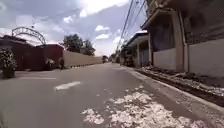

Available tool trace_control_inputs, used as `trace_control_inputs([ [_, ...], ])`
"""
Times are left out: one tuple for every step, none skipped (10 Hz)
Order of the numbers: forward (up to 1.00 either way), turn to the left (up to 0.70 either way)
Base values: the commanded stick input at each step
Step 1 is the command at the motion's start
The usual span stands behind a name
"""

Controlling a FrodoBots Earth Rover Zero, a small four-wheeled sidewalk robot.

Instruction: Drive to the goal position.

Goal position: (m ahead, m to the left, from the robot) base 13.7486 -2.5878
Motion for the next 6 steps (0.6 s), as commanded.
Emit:
trace_control_inputs([
  [1.0, 0.01],
  [1.0, 0.01],
  [1.0, 0.01],
  [1.0, 0.01],
  [1.0, 0.01],
  [1.0, 0.01],
])
